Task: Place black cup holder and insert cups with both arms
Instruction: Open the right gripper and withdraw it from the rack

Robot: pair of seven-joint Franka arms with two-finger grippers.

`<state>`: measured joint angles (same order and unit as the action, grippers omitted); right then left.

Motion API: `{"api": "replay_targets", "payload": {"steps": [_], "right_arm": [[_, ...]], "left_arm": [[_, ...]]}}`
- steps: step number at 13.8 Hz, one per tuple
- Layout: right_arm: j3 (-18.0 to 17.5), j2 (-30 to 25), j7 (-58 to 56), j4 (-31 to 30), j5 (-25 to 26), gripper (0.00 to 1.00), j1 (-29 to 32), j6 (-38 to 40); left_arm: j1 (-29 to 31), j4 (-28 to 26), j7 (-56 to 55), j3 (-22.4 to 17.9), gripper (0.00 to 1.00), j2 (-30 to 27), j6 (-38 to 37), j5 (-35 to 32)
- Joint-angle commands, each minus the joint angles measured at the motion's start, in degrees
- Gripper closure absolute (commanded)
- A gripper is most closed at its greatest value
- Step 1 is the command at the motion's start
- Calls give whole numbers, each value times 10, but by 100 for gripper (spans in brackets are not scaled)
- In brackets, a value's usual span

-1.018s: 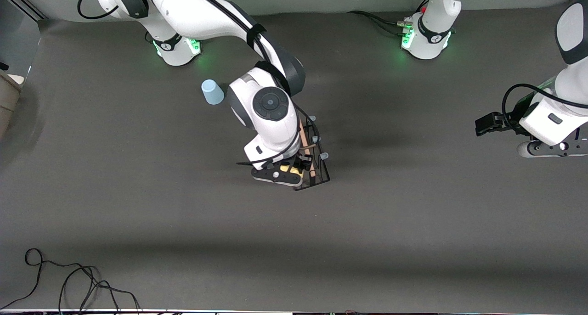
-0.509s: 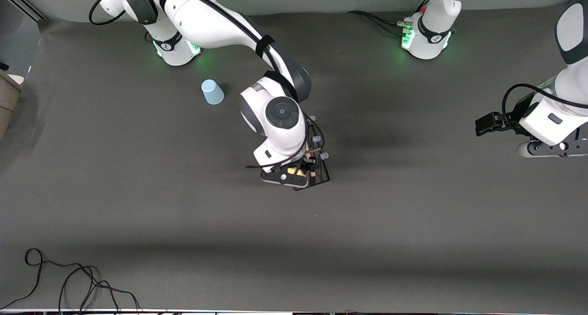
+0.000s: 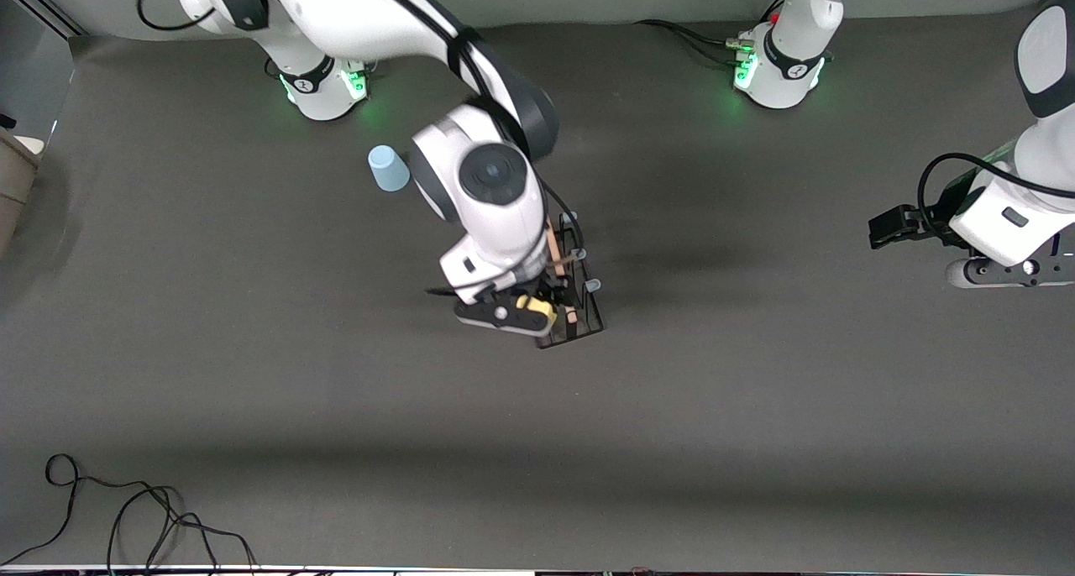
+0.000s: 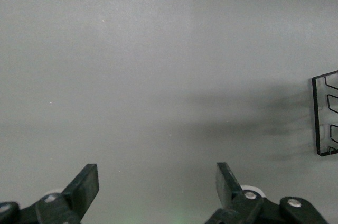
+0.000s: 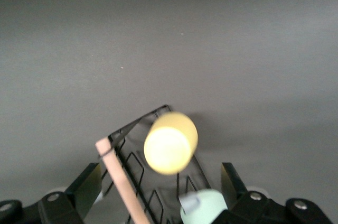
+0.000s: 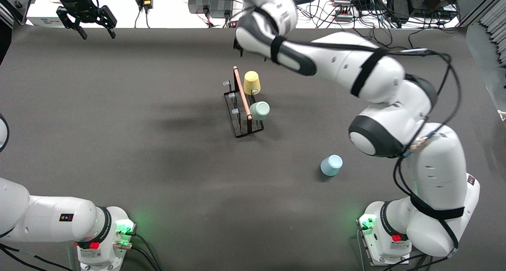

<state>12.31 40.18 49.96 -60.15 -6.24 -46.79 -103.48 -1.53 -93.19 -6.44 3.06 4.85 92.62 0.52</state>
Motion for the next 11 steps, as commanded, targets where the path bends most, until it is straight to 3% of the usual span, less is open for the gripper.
{"api": "replay_targets", "payload": {"steps": [1,5,8,10,11], "right_arm": [[-3,-98,-5,-36,6,0,6,71],[57,-244,-141,-158,10,0,5,129],[113,-355,-286,-267,57,0,10,131],[112,-392,-377,-306,58,0,99,130],[93,-398,-423,-309,57,0,148,131]], "left_arm": [[2,-4,4,1,1,-11,-5,0],[3,-4,5,1,1,-11,-5,0],[3,-6,4,1,1,-11,-4,0],[11,-10,5,-3,1,-15,-2,-1],[16,-15,5,-3,1,-18,-2,-1]]}}
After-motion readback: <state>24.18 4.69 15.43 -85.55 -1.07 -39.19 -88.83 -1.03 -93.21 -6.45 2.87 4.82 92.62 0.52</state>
